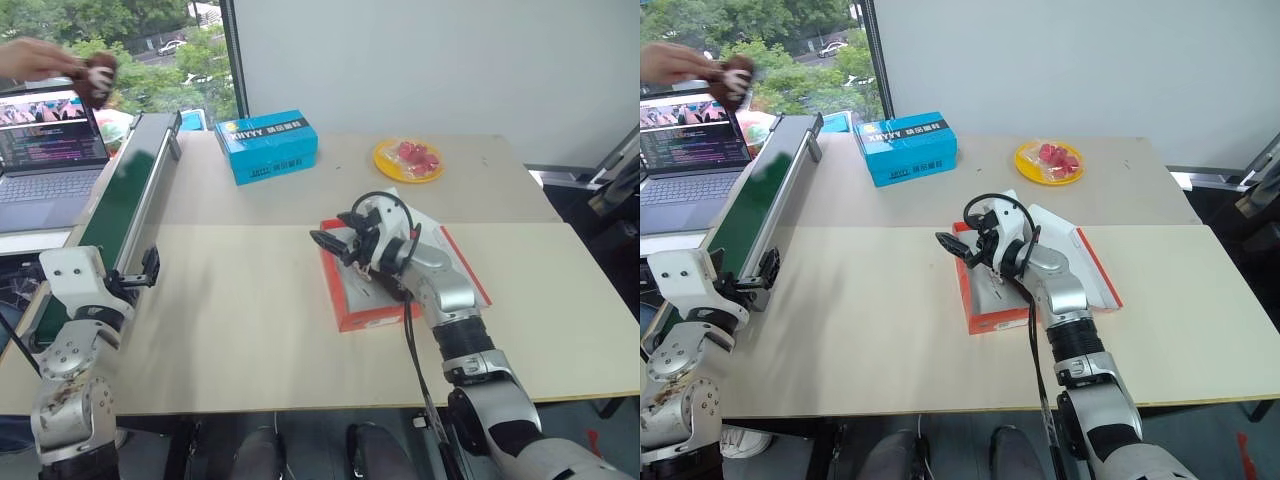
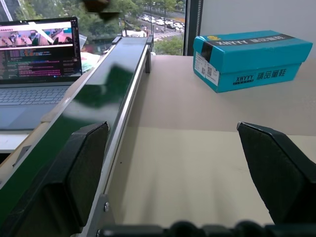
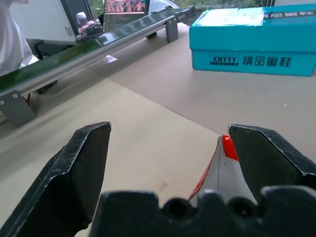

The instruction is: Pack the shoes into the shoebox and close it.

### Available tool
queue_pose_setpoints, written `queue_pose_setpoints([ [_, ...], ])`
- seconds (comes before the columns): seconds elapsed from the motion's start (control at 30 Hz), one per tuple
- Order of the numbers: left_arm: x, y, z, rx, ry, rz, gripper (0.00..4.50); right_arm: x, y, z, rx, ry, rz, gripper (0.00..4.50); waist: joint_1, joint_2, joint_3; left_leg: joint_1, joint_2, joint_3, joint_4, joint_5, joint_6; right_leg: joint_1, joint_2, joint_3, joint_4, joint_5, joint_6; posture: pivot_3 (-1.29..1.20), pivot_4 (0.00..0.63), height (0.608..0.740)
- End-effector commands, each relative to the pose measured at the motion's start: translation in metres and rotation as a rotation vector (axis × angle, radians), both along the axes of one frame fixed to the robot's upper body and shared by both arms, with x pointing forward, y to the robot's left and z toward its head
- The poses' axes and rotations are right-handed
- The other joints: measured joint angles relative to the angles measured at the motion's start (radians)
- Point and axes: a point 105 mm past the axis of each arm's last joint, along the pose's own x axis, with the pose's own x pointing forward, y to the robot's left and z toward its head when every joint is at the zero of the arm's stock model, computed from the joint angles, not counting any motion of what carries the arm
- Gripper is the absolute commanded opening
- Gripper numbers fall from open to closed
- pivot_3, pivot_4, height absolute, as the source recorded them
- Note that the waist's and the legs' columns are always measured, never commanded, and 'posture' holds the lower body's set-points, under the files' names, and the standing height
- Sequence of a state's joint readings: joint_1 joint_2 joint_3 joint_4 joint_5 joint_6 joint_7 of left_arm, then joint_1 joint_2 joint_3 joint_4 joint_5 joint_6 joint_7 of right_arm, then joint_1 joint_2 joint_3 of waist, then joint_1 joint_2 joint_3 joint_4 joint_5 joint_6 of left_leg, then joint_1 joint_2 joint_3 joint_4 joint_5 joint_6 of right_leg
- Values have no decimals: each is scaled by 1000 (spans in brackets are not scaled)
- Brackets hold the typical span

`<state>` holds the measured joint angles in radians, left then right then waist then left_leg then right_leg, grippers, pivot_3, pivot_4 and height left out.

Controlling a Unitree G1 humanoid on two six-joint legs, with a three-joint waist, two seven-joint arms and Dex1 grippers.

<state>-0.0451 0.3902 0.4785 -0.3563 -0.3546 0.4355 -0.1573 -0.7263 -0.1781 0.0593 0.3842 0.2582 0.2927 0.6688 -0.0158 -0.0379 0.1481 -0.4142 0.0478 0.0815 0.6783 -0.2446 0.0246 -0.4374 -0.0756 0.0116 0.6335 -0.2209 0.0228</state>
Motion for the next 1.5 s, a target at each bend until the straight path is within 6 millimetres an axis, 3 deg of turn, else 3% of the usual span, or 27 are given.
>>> queue_pose_setpoints([
  [0.03,2,-4,14,33,-56,-9,4462,1,-2,20,31,-72,-4,4500,0,0,0,0,0,0,0,0,0,0,0,0,0,0,0,0,150,740],
  [0.27,4,-4,13,33,-58,-8,4462,1,-1,23,37,-81,3,4500,-1,0,0,0,0,0,0,0,0,0,0,0,0,0,0,0,150,740],
  [0.5,-1,14,15,48,-57,55,4462,-13,16,31,56,-93,124,4500,-1,0,0,0,0,0,0,0,0,0,0,0,0,0,0,0,150,740],
  [0.67,-10,44,7,63,-36,112,4462,-30,35,29,7,-118,252,4500,-4,0,0,0,1,0,0,0,0,0,0,0,0,0,0,0,150,740],
  [0.9,-16,82,7,79,-50,116,4462,-33,37,30,-10,-133,273,4500,2,0,0,0,1,0,0,0,0,0,-1,-1,0,0,0,0,150,740],
  [1.17,0,111,1,37,-21,75,4462,-37,39,31,-23,-143,280,4500,0,0,0,0,1,3,0,0,0,0,-1,-2,0,0,0,0,150,740],
  [1.5,26,116,-2,42,-1,34,4462,-40,34,26,-48,-132,262,4500,0,0,0,0,1,6,0,0,0,0,-1,-3,0,0,0,0,150,740],
])
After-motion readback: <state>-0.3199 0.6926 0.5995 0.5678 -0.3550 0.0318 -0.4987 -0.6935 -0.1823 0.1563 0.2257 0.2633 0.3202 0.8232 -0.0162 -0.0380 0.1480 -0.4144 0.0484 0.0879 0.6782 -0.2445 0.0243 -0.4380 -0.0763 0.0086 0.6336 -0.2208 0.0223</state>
